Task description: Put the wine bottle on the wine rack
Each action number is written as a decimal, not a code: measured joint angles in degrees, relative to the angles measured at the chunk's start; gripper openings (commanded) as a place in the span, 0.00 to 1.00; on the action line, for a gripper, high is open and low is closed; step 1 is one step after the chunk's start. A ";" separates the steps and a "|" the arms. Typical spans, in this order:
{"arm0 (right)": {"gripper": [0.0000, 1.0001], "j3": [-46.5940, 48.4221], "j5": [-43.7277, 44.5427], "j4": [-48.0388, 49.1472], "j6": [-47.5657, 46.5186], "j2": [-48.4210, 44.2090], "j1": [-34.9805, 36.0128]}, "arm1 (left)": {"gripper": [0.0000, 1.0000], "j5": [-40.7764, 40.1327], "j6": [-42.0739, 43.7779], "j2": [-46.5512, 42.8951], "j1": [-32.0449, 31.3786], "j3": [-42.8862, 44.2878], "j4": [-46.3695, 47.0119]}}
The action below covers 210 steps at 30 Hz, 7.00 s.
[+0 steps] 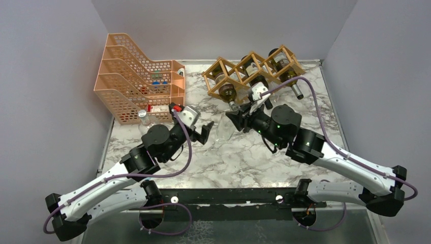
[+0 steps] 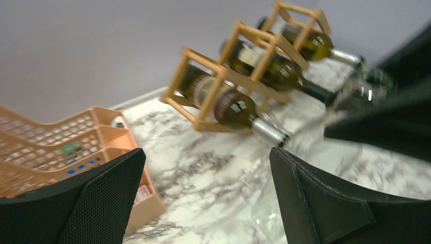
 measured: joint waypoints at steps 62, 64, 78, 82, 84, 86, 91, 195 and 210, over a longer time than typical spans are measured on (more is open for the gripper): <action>0.69 10.82 -8.90 -22.88 6.91 -14.60 0.00 | 0.00 20.50 41.42 10.69 -0.15 -9.60 4.13; 0.70 12.20 -8.37 -24.52 7.04 -12.17 0.00 | 0.00 18.01 46.53 10.78 -0.15 -10.03 3.17; 0.75 10.64 -9.07 -33.48 9.07 3.10 0.00 | 0.00 11.23 68.37 5.22 -0.22 -21.53 11.34; 0.75 8.24 -11.39 -33.05 9.81 4.87 0.00 | 0.00 11.21 70.20 4.42 -0.28 -21.86 13.29; 0.75 7.41 -12.59 -32.46 9.94 6.27 0.00 | 0.00 11.21 70.69 4.11 -0.28 -21.92 13.75; 0.75 6.91 -13.70 -31.74 10.12 7.76 0.00 | 0.00 11.21 71.30 3.87 -0.33 -21.97 14.21; 0.75 6.03 -15.54 -29.07 10.56 10.27 0.00 | 0.00 11.26 71.80 3.26 -0.37 -22.36 14.64; 0.62 40.92 -7.82 -26.62 -4.37 45.70 -33.29 | 0.99 1.22 1.31 8.35 -0.74 7.39 -2.05; 0.77 40.72 -7.87 -26.82 -4.15 44.78 -33.29 | 0.99 -0.35 2.23 8.46 -0.74 7.41 -2.14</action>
